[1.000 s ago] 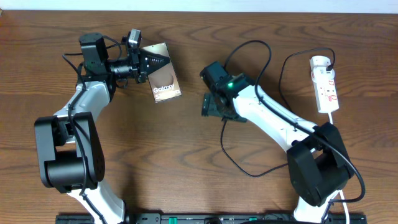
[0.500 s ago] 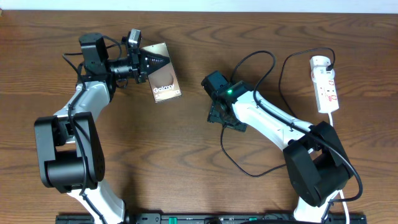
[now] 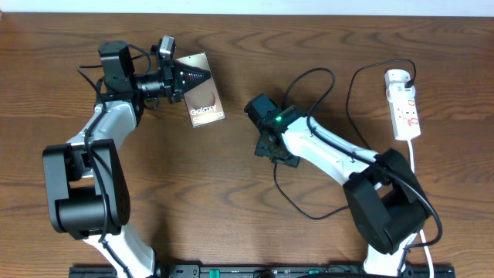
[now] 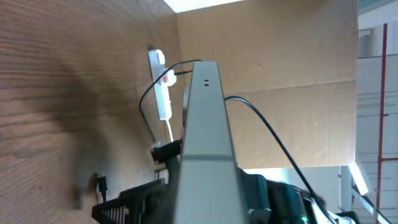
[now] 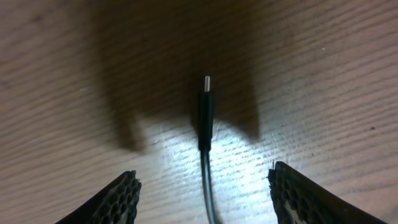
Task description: Plug charger to phone and switch on socket
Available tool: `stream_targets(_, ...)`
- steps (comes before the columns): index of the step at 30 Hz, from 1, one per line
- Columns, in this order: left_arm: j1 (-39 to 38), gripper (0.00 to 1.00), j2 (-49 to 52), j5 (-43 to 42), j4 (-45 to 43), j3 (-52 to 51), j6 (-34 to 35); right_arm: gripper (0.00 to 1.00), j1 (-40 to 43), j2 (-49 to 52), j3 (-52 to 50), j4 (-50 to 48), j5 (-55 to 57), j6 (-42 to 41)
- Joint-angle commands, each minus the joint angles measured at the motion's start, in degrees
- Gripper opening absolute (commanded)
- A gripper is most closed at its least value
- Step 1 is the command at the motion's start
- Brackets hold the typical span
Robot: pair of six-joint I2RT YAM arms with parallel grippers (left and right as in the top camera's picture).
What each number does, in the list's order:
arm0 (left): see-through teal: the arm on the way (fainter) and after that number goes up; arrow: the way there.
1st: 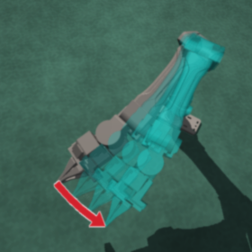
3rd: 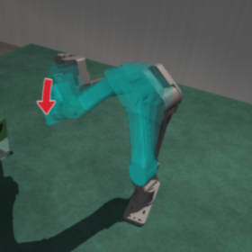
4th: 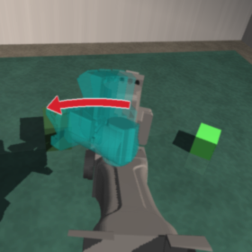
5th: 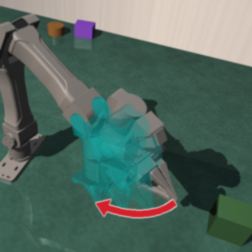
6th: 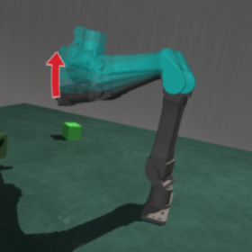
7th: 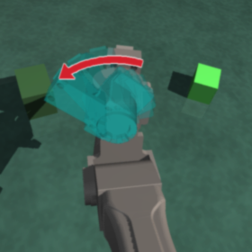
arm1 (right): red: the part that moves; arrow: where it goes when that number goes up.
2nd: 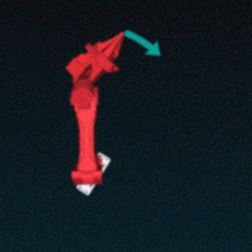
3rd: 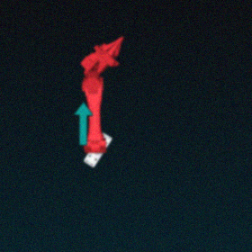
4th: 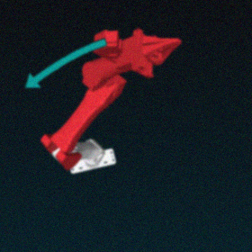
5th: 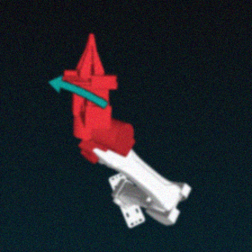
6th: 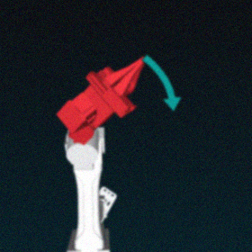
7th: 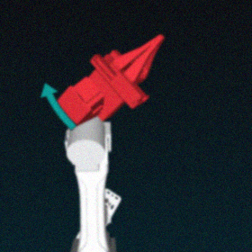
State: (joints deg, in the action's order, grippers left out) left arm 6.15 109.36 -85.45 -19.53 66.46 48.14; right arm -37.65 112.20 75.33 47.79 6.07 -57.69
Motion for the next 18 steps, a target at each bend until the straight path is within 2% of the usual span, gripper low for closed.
stream_targets(1,0.1,0.07,-0.7,-2.4,-0.3,1.3,-0.5,0.65,-0.1,1.1,-0.5,-0.3,0.9,-0.6)
stream_targets(6,0.2,0.07,-0.7,-2.4,-0.3,1.3,-0.5,0.6,0.0,1.1,-0.5,-0.5,1.2,-0.6)
stream_targets(18,0.2,0.08,-0.7,-2.4,-0.3,1.3,-0.5,0.57,0.2,1.4,-0.5,-0.7,2.7,-1.7)
